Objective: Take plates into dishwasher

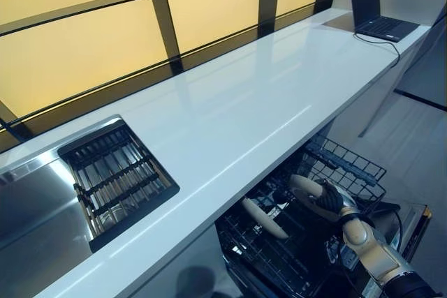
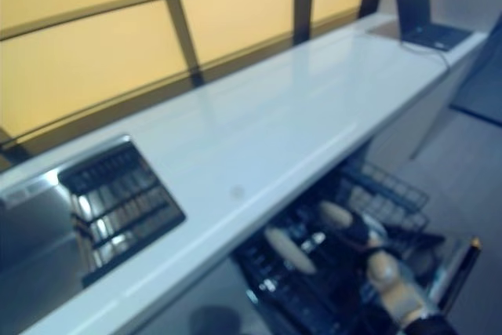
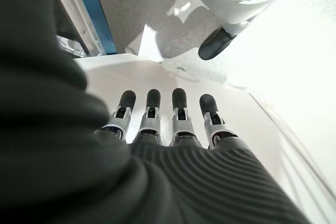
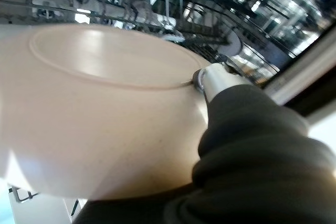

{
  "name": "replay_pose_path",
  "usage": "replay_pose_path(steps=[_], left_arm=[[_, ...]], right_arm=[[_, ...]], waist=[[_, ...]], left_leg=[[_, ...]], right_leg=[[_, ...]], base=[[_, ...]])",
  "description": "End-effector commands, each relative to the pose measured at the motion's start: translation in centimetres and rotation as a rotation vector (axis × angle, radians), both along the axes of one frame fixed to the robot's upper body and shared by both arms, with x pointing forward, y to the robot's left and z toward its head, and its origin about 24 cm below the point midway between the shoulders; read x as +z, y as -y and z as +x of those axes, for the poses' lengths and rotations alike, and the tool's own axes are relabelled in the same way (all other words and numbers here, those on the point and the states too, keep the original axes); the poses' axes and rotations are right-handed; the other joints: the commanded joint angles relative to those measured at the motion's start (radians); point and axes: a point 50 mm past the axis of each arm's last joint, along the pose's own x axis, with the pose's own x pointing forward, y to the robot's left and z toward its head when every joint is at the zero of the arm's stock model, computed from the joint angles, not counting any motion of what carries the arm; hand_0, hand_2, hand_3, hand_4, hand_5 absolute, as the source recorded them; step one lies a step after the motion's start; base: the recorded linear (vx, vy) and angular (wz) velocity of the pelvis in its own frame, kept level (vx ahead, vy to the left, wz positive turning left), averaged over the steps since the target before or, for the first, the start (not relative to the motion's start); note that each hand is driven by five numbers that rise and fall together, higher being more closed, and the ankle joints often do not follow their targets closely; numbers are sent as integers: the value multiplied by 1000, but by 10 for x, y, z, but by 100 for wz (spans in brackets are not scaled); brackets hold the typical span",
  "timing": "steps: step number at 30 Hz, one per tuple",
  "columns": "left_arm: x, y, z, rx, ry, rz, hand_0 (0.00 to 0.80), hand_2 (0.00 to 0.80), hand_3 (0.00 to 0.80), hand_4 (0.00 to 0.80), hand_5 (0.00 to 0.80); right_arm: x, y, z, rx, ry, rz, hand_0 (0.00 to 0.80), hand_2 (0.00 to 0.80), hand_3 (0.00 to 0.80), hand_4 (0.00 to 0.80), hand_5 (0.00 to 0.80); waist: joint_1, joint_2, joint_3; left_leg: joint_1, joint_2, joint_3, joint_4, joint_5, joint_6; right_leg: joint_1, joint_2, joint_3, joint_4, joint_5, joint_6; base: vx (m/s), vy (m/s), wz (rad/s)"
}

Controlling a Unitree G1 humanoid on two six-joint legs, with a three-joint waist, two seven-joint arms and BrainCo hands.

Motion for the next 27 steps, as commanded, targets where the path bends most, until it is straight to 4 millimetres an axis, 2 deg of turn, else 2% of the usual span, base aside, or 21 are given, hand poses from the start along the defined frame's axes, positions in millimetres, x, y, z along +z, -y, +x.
replay_pose_path(steps=[1, 12, 27], left_arm=[[6, -7, 12, -81, 18, 46, 0, 0, 0, 0, 0], [11, -13, 18, -91, 34, 60, 0, 0, 0, 0, 0], [19, -10, 33, -134, 73, 58, 0, 0, 0, 0, 0]], right_arm=[[25, -20, 15, 54, 124, -54, 800, 800, 800, 800, 800], [20, -13, 29, -20, 88, -102, 800, 800, 800, 800, 800], [3, 15, 37, -203, -10, -84, 800, 800, 800, 800, 800]], waist=[[15, -58, -31], [38, -57, -7], [70, -38, 10]], left_leg=[[-80, -8, -9, -19, 62, -17], [-97, -8, -16, -22, 67, -14], [-102, -30, -43, -30, 60, -6]], right_leg=[[30, -5, -28, 45, -86, 30], [22, 1, -34, 50, -87, 30], [3, -8, -54, 54, -80, 31]], base=[[0, 0, 0], [0, 0, 0], [3, 0, 4]])
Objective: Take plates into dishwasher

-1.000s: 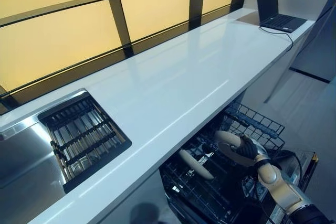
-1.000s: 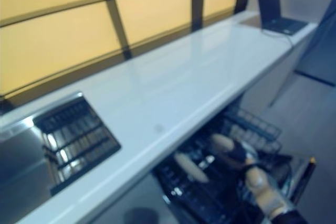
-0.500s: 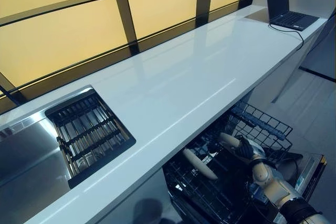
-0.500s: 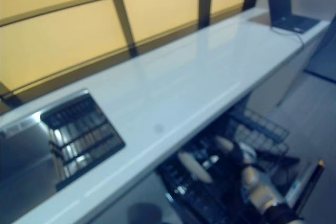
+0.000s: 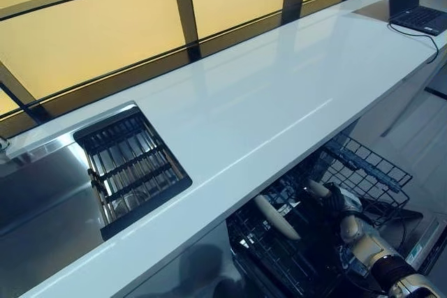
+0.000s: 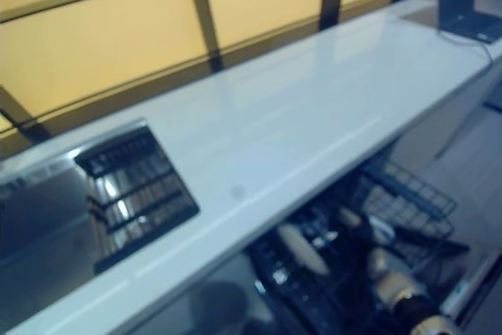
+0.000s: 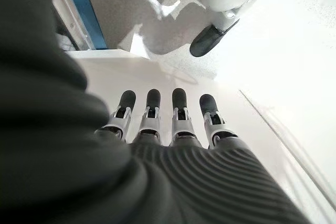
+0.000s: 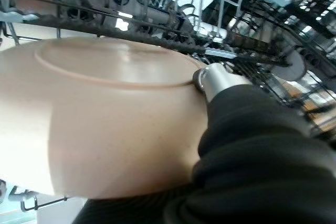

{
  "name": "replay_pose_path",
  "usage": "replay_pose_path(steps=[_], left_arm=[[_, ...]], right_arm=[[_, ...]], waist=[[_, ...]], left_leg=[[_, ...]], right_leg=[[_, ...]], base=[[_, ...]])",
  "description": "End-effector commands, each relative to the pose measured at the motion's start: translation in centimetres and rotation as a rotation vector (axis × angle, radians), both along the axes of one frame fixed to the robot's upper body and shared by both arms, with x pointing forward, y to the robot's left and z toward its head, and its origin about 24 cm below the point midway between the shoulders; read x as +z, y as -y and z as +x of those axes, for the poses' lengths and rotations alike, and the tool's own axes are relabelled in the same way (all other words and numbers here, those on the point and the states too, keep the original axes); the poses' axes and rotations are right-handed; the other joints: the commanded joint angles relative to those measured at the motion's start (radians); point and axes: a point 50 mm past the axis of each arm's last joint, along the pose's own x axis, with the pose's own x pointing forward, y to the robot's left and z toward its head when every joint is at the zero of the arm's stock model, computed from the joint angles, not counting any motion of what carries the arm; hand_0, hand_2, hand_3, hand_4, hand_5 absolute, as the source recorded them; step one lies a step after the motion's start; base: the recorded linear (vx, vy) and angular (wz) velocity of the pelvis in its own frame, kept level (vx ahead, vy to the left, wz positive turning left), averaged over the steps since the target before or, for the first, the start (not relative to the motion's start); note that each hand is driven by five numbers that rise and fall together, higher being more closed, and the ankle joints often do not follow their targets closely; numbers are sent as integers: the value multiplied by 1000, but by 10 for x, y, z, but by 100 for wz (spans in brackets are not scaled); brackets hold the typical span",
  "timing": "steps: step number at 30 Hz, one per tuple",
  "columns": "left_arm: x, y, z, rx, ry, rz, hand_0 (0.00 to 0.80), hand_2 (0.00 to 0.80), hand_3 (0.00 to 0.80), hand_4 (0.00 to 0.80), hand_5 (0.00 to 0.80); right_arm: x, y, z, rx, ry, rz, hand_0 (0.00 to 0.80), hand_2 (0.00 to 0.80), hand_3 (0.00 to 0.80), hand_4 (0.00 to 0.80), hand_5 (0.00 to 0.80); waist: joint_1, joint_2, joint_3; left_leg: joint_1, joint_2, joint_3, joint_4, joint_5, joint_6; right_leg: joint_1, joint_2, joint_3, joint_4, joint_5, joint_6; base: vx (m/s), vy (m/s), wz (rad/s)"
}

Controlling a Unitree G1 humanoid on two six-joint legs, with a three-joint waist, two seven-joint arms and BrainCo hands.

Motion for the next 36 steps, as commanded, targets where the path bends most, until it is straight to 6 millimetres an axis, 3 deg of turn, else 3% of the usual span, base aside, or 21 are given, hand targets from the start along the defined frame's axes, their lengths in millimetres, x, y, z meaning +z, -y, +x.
replay_pose_path(steps=[1, 36], left_arm=[[8, 2, 17, -69, 34, 21, 0, 0, 0, 0, 0], [12, 0, 23, -83, 53, 34, 0, 0, 0, 0, 0]], right_arm=[[21, -8, 17, 6, 75, 0, 800, 800, 800, 800, 800], [-5, 19, 9, -230, -57, 65, 800, 800, 800, 800, 800]], waist=[[20, -41, -16], [47, -40, -10]], left_leg=[[-85, -26, -10, -16, 47, -5], [-74, -45, -20, -25, 36, 14]], right_leg=[[9, -8, -23, 51, -80, 36], [-5, -9, -46, 52, -64, 42]], base=[[-9, 7, 5], [-2, 2, 2]])
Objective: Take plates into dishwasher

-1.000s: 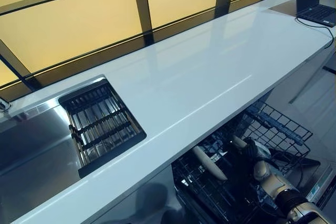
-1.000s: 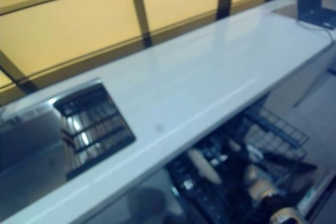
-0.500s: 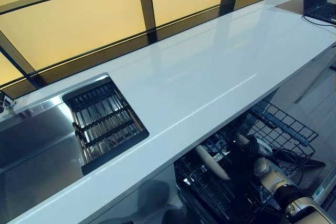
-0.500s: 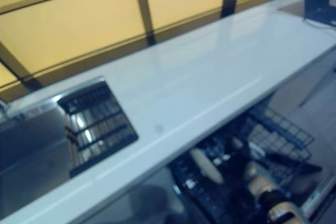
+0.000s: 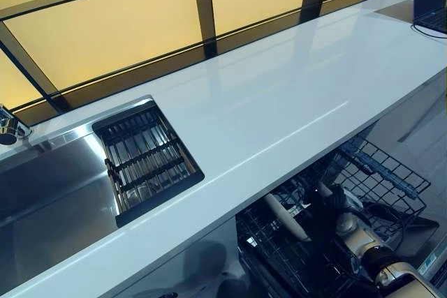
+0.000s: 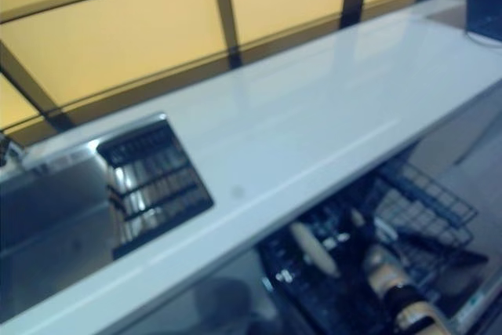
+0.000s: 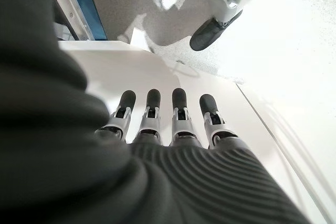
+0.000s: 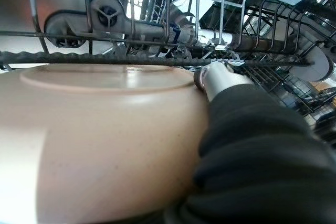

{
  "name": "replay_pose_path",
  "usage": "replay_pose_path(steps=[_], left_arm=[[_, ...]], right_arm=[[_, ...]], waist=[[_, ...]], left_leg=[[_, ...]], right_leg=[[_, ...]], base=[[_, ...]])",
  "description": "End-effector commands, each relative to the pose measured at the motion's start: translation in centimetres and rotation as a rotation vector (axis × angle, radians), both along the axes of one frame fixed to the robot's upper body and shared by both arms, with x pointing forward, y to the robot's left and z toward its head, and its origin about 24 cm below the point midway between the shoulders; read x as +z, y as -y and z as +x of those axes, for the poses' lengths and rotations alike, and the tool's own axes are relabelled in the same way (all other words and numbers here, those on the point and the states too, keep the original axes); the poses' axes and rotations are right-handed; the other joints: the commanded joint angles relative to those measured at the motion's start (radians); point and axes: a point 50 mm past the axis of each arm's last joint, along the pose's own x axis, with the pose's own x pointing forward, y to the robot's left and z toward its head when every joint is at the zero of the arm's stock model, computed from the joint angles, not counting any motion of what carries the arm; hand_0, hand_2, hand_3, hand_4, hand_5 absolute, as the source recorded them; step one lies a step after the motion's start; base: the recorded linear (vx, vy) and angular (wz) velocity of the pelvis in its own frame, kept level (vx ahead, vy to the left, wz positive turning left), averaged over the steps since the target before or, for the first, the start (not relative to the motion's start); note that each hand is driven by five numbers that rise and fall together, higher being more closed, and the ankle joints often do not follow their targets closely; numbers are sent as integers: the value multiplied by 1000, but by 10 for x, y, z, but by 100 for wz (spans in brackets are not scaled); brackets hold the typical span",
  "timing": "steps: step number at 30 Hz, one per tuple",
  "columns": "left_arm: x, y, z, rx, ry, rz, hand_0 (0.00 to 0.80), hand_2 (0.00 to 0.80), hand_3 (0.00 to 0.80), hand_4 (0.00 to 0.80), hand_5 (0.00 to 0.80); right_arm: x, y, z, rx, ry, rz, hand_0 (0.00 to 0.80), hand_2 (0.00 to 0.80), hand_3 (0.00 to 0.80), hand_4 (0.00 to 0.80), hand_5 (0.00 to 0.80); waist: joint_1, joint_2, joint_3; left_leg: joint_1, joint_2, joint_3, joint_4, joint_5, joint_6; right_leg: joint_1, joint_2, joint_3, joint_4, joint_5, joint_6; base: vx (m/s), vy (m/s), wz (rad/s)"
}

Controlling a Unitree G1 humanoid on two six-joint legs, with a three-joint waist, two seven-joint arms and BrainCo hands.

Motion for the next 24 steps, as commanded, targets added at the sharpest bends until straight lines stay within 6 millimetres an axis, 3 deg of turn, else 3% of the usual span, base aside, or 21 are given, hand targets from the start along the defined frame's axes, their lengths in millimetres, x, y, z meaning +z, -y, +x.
replay_pose_path(steps=[1, 15, 24], left_arm=[[6, 0, 13, -60, 25, 24, 0, 0, 0, 0, 0], [9, -2, 17, -76, 33, 36, 0, 0, 0, 0, 0], [14, -3, 26, -81, 58, 42, 0, 0, 0, 0, 0]], right_arm=[[2, 15, 1, -84, -49, -24, 800, 800, 800, 800, 800], [-14, 29, -10, -139, -144, -56, 800, 800, 800, 800, 800], [-11, 37, -10, -154, -147, -84, 800, 800, 800, 800, 800]], waist=[[19, -49, -18], [27, -47, -8], [27, -43, 12]], left_leg=[[-65, -40, 11, -11, 13, 12], [-69, -45, 3, -11, 12, 19], [-88, -46, -3, -11, 16, 22]], right_leg=[[-8, -8, -14, 51, -62, 37], [-21, -7, -20, 59, -58, 37], [-45, -5, -22, 64, -53, 38]], base=[[-4, -3, 3], [1, 0, 2], [-23, -15, 1]])
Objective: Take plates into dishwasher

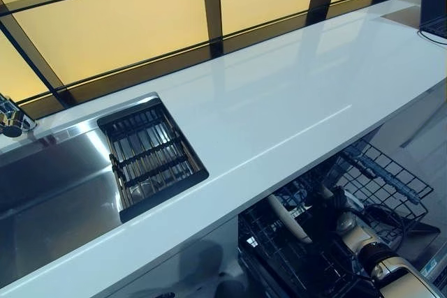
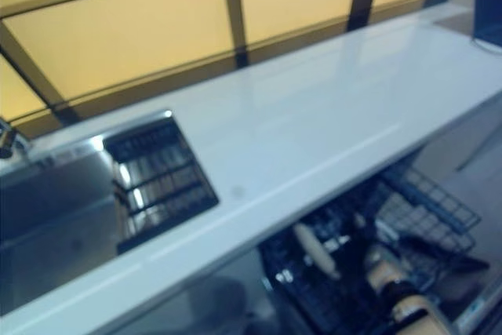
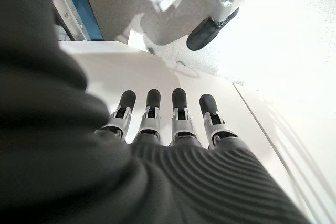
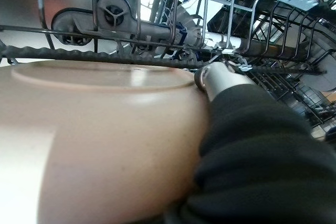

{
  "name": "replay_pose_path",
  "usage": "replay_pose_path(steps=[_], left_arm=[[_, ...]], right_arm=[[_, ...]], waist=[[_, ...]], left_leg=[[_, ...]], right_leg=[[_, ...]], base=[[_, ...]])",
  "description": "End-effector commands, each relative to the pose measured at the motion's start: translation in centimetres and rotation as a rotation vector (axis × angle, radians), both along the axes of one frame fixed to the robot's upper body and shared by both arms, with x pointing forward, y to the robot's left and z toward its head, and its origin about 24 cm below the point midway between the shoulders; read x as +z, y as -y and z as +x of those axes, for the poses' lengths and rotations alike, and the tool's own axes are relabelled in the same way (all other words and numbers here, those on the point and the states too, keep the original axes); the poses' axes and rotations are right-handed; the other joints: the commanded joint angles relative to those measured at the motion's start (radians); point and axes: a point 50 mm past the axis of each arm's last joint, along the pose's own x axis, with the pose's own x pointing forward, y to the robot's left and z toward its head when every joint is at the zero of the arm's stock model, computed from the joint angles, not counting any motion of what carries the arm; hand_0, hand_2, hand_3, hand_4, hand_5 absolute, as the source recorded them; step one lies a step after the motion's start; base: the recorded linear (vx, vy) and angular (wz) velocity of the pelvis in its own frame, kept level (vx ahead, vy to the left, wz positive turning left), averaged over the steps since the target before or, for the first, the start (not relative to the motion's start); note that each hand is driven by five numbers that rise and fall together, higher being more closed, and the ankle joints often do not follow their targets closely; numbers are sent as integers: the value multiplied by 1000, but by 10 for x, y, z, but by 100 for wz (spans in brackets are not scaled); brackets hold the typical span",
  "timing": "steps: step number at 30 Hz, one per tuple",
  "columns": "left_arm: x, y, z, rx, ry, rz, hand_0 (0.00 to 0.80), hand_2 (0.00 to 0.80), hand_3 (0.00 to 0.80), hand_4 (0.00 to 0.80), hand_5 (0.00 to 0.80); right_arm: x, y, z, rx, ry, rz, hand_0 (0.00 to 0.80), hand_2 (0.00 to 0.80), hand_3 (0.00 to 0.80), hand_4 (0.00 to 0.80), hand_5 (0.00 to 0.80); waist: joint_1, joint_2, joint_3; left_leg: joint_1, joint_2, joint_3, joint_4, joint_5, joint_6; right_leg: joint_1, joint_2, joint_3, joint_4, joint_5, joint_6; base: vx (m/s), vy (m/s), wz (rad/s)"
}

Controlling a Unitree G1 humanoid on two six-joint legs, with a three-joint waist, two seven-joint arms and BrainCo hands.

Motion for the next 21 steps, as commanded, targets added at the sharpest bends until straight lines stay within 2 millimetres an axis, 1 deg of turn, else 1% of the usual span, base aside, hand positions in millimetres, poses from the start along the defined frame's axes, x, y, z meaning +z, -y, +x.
replay_pose_path(steps=[1, 7, 15, 21], left_arm=[[11, 5, 23, -41, 56, -2, 0, 0, 0, 0, 0], [15, 3, 28, -46, 71, 2, 0, 0, 0, 0, 0], [24, 2, 41, -48, 108, 12, 0, 0, 0, 0, 0], [29, 0, 48, -50, 122, 19, 0, 0, 0, 0, 0]], right_arm=[[-5, 32, -12, -119, -91, -76, 800, 800, 800, 800, 800], [-3, 35, -12, -108, -102, -93, 800, 800, 800, 800, 800], [0, 40, -11, -119, -91, -85, 800, 800, 800, 800, 800], [2, 41, -11, -127, -78, -66, 800, 800, 800, 800, 800]], waist=[[22, -21, 17], [24, -21, 26], [23, -16, 47], [22, -10, 56]], left_leg=[[-73, -44, 18, -12, 9, 22], [-84, -45, 16, -12, 11, 23], [-101, -47, 8, -12, 14, 28], [-110, -39, -4, -12, 18, 30]], right_leg=[[-43, -4, -2, 64, -52, 38], [-54, -3, -2, 65, -50, 39], [-79, -4, -1, 77, -48, 38], [-101, -8, -8, 123, -73, 31]], base=[[-31, -18, 7], [-14, -6, 3], [-46, -47, 2], [-47, -55, 6]])
